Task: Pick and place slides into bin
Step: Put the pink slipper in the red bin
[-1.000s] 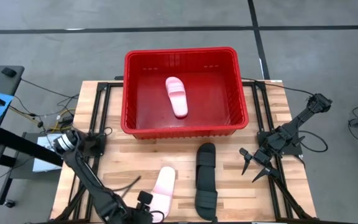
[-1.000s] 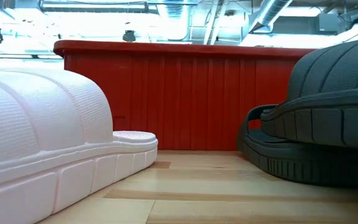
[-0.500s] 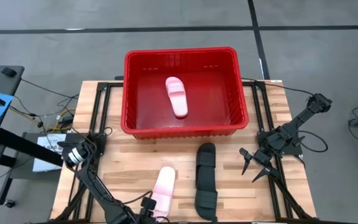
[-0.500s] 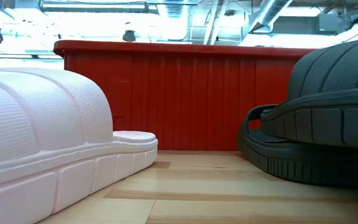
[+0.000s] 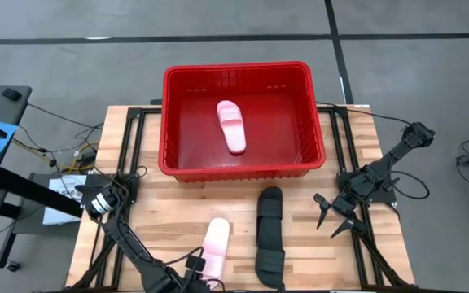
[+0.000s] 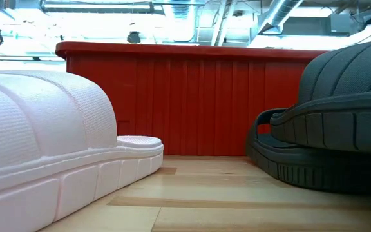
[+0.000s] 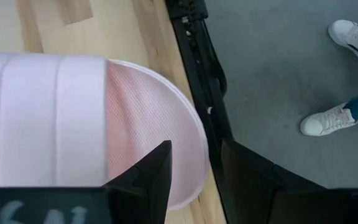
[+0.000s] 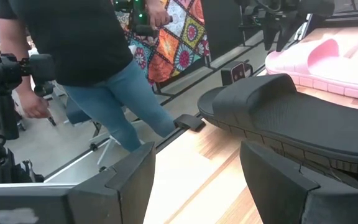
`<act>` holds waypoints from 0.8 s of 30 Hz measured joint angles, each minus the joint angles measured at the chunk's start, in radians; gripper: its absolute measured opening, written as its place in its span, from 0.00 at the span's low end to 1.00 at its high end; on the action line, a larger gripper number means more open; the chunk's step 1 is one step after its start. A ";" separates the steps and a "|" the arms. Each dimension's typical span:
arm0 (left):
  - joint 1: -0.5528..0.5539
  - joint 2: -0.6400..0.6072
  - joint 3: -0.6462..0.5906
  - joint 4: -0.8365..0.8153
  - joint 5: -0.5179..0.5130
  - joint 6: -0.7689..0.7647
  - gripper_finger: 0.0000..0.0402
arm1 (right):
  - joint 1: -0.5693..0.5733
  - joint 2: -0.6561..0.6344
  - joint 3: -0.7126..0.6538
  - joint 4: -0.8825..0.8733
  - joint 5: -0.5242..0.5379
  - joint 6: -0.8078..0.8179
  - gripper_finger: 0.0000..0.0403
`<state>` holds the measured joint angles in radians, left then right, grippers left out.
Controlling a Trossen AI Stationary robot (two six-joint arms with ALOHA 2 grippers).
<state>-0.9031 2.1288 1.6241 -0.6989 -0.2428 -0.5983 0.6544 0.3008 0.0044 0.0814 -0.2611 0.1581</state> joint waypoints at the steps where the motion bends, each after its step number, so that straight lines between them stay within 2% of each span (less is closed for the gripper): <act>1: 0.000 0.000 0.000 -0.002 0.001 0.000 0.33 | 0.000 0.000 0.000 0.000 0.000 0.000 0.56; 15: 0.013 0.000 -0.005 -0.028 0.025 0.001 0.33 | 0.000 0.000 0.000 0.000 0.000 0.000 0.56; 24: 0.017 0.000 -0.005 -0.026 0.082 0.018 0.33 | 0.000 0.000 0.000 0.000 0.000 0.000 0.56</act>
<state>-0.8860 2.1292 1.6188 -0.7246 -0.1609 -0.5801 0.6542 0.3006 0.0046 0.0814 -0.2608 0.1581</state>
